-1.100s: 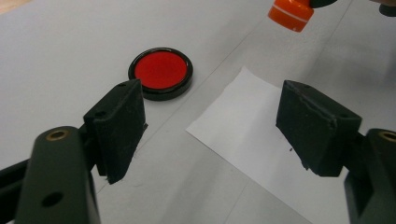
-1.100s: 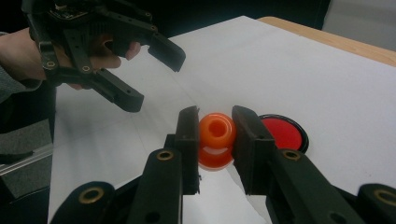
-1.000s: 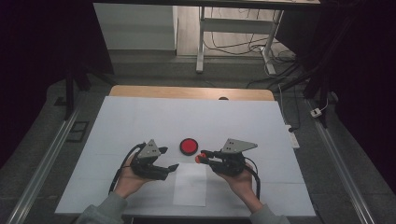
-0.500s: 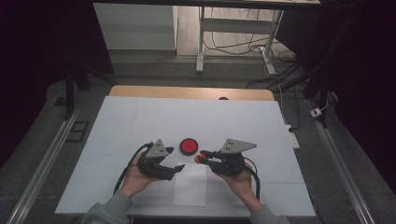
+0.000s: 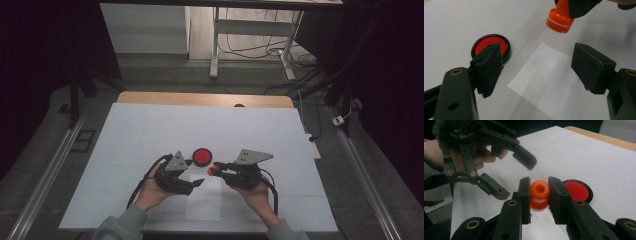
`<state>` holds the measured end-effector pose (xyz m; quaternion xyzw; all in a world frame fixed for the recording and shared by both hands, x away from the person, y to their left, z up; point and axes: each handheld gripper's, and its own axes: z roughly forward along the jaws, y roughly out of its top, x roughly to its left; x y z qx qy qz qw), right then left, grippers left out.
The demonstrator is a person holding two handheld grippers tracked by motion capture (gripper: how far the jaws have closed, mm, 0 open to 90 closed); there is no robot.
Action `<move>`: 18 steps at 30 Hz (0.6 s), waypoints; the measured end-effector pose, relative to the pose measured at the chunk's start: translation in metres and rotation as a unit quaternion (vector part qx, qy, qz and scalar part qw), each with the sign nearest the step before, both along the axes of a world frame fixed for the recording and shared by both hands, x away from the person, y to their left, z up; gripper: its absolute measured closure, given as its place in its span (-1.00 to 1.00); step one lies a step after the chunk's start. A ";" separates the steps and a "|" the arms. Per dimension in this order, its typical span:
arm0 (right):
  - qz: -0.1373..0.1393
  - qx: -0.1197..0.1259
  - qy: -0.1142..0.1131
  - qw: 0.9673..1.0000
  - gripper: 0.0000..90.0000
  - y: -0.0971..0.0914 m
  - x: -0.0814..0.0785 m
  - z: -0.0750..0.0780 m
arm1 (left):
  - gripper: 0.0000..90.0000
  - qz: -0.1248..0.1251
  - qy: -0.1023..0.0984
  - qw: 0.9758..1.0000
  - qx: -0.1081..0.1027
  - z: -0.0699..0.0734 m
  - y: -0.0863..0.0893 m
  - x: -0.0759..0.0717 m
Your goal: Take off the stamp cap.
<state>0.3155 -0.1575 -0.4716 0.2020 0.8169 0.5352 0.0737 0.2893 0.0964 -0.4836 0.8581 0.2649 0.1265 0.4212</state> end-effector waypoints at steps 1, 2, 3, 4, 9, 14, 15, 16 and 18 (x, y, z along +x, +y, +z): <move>0.000 0.000 0.000 1.000 0.62 0.000 0.000 0.000 | -0.43 -0.002 -0.001 1.000 0.001 0.000 -0.001 0.000; 0.000 0.000 0.000 1.000 0.62 0.000 0.000 0.000 | -0.43 -0.003 -0.002 1.000 0.001 0.000 -0.003 0.000; 0.000 0.001 0.001 1.000 0.62 0.000 0.000 0.000 | -0.43 -0.005 -0.002 1.000 0.002 0.000 -0.004 0.001; 0.000 0.001 0.000 1.000 0.62 0.000 0.000 0.000 | -0.42 -0.006 -0.002 1.000 0.002 -0.001 -0.006 0.001; 0.001 0.002 0.000 1.000 0.62 0.000 0.000 0.001 | -0.40 -0.014 -0.005 1.000 0.009 0.000 -0.013 0.001; 0.002 0.003 0.002 1.000 0.62 0.001 0.000 0.001 | -0.40 -0.019 -0.009 1.000 0.011 0.000 -0.020 0.001; 0.002 0.002 0.002 1.000 0.62 0.001 0.000 0.001 | -0.40 -0.019 -0.009 1.000 0.011 0.000 -0.021 0.002; 0.002 0.002 0.003 1.000 0.62 0.001 0.000 0.001 | -0.40 -0.020 -0.009 1.000 0.011 0.000 -0.021 0.002; 0.002 0.003 0.004 1.000 0.62 0.001 0.000 0.001 | -0.39 -0.021 -0.010 1.000 0.011 0.000 -0.023 0.002</move>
